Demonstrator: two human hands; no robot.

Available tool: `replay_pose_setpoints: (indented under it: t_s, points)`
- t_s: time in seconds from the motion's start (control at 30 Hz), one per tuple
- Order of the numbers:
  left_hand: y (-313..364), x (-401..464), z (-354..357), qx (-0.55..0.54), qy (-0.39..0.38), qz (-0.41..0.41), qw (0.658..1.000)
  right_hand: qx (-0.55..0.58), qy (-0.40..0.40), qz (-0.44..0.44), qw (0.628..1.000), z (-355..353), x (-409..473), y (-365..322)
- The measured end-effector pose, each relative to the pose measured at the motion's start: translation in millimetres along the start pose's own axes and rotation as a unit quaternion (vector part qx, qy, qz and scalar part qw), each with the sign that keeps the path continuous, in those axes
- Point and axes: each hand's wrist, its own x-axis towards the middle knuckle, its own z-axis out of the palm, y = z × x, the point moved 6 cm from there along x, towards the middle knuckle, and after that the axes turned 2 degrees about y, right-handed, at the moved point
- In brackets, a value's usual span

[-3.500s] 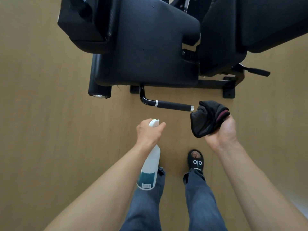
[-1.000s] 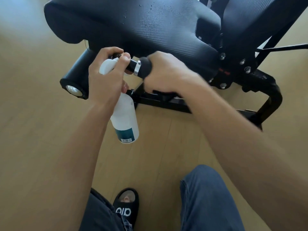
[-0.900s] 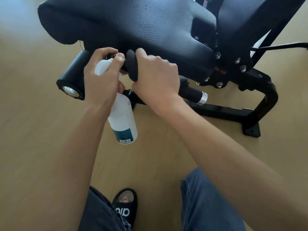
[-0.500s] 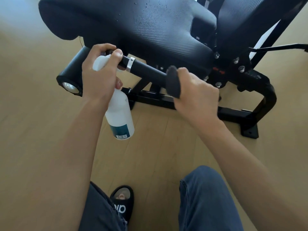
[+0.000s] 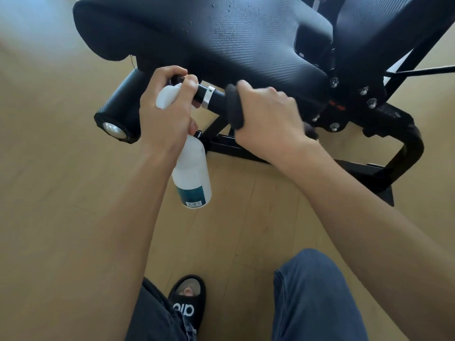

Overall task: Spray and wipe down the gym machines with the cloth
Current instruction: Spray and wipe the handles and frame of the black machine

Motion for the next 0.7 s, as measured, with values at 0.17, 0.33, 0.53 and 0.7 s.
replay_pose_setpoints:
  t_s: [0.17, 0.33, 0.53, 0.7]
  points:
    - [-0.1, 2.2, -1.5, 0.004, 0.003, 0.011, 1.0, 0.076, -0.06, -0.01, 0.995, 8.8, 42.5, -43.1]
    - [0.0, 3.8, -5.2, 0.024, -0.009, 0.005, 1.0, 0.108, -0.092, -0.006, 0.99, 11.0, 46.3, -33.4]
    - [7.7, 8.5, -11.7, 0.08, -0.053, -0.052, 0.994, -0.009, 0.044, 0.006, 0.999, 5.9, 8.1, -26.5]
    - [32.8, 7.0, -22.7, 0.097, -0.101, -0.172, 0.975, -0.018, -0.011, 0.088, 0.996, -3.7, -25.6, 18.9]
